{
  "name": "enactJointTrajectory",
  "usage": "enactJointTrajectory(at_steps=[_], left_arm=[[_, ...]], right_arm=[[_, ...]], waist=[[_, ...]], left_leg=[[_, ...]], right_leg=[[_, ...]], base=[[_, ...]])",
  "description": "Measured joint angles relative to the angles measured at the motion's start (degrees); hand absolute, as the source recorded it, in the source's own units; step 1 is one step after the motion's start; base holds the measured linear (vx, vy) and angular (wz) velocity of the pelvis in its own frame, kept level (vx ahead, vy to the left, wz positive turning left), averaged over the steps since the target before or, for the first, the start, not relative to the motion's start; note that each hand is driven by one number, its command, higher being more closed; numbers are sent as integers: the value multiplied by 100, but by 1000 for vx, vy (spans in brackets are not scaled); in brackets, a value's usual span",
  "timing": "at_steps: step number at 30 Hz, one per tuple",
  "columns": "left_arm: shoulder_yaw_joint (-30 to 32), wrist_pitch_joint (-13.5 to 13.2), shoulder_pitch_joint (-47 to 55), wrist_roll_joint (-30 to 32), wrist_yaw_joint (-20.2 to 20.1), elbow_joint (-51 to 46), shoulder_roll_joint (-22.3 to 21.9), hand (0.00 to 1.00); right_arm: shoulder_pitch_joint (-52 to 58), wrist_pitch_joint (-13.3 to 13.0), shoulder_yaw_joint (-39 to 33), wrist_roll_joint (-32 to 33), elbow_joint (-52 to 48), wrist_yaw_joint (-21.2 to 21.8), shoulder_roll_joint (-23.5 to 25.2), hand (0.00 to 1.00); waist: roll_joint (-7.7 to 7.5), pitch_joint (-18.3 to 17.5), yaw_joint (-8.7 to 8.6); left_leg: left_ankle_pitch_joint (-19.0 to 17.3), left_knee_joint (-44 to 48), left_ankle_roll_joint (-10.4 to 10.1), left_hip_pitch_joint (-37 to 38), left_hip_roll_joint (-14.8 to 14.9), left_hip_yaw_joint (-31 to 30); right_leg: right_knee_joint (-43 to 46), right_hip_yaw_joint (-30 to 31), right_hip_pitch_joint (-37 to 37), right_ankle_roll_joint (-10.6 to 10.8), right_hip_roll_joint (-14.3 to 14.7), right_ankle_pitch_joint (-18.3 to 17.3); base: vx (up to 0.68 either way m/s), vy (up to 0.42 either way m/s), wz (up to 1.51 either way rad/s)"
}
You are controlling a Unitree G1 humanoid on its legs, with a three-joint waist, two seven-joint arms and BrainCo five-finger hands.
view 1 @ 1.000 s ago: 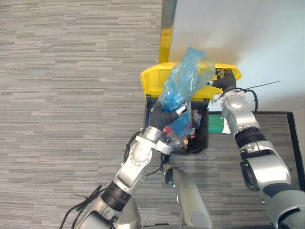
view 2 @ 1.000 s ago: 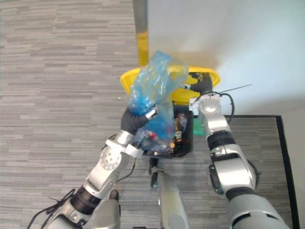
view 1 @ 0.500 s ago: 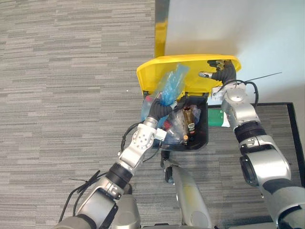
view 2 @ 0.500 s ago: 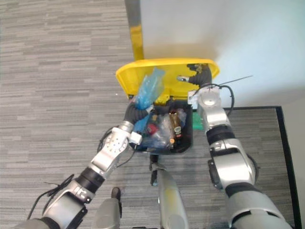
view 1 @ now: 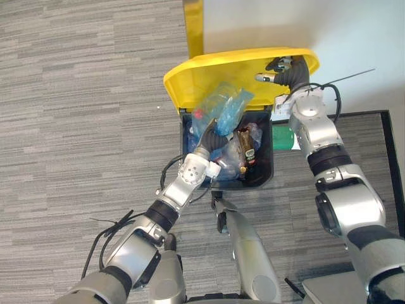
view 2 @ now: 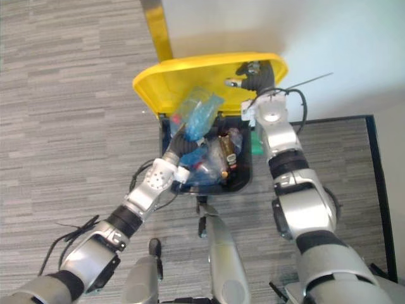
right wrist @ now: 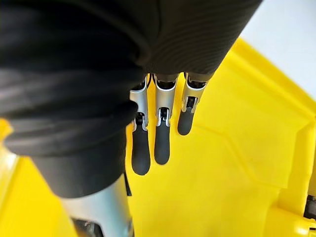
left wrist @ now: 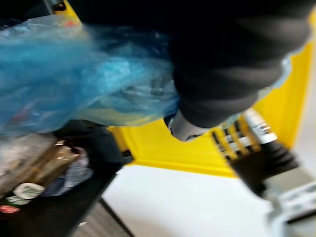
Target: Gather rubbish on tea table into small bin, then transfer packed bag to large trash can.
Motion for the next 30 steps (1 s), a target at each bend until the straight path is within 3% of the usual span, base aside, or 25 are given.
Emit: enactJointTrajectory(at_steps=[7, 8, 17, 22, 30], left_arm=[[343, 344, -367, 640, 39, 1093, 1, 100], [365, 383, -423, 727, 44, 1182, -1, 0], [423, 846, -901, 2728, 85, 1954, -264, 0], [147, 1030, -1106, 3805, -180, 2135, -394, 0], [-110, 1065, -1145, 4022, -307, 2158, -496, 0]], right_arm=[[-231, -63, 31, 0, -277, -53, 0, 0], [-235, -67, 57, 0, -308, -53, 0, 0], [-290, -141, 411, 46, -966, -41, 146, 0], [-279, -207, 707, 51, -1457, 65, 250, 0], [-171, -249, 874, 46, -1804, 167, 365, 0]], waist=[[-19, 196, -114], [-23, 201, -121], [-68, 249, -233], [-76, 253, -290], [-92, 247, -414]], left_leg=[[-78, 298, -55, -384, -18, -53], [-82, 308, -59, -411, -17, -53], [-264, 722, -100, -775, -25, -38], [-499, 1311, -82, -1186, -9, -30], [-571, 1471, -49, -1299, 2, 40]], right_leg=[[99, -14, -274, 1, -48, -1], [103, -16, -298, 1, -48, 0], [295, 27, -615, -38, -65, -40], [489, 25, -900, -99, -65, -80], [607, 2, -997, -95, -132, -96]], base=[[3, -8, 3], [0, 0, 0], [4, -12, -2], [-15, -19, -6], [-17, -17, 1]])
